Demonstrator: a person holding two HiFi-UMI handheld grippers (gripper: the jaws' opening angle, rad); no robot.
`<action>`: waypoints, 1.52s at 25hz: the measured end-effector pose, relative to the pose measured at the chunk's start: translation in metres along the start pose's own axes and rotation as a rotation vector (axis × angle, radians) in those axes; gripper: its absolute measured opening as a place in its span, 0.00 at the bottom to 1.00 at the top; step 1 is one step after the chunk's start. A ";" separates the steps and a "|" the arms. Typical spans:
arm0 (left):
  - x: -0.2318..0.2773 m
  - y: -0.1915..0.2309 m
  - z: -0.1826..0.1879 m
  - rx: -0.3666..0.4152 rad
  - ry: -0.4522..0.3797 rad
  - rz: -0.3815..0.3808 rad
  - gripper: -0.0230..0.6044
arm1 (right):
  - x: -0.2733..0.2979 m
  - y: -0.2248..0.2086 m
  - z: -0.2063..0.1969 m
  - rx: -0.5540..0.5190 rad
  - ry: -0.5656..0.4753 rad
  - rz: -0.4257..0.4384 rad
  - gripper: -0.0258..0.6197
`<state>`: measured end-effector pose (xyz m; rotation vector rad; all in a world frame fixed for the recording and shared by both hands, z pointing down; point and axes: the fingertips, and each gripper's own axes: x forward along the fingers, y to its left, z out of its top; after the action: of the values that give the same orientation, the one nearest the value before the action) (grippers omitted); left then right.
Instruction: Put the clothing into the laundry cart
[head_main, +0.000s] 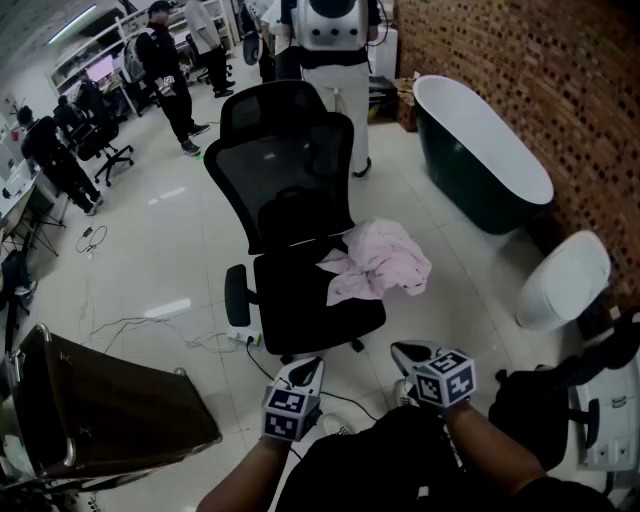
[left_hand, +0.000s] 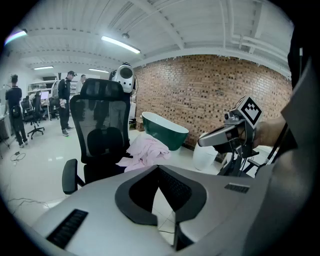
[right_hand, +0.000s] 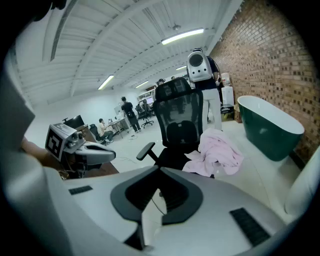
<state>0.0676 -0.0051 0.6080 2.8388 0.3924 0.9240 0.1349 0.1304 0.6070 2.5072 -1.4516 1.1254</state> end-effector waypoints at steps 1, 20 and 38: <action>-0.001 0.003 -0.001 -0.004 0.001 0.003 0.04 | 0.003 0.000 0.000 0.000 0.002 -0.001 0.08; 0.080 0.046 0.044 -0.072 0.012 0.120 0.04 | 0.070 -0.084 0.060 -0.024 0.052 0.094 0.08; 0.206 0.064 0.089 -0.173 0.068 0.226 0.04 | 0.136 -0.212 0.107 -0.074 0.158 0.194 0.11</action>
<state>0.2939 -0.0112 0.6644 2.7362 -0.0042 1.0407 0.3989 0.1098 0.6750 2.2119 -1.6858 1.2410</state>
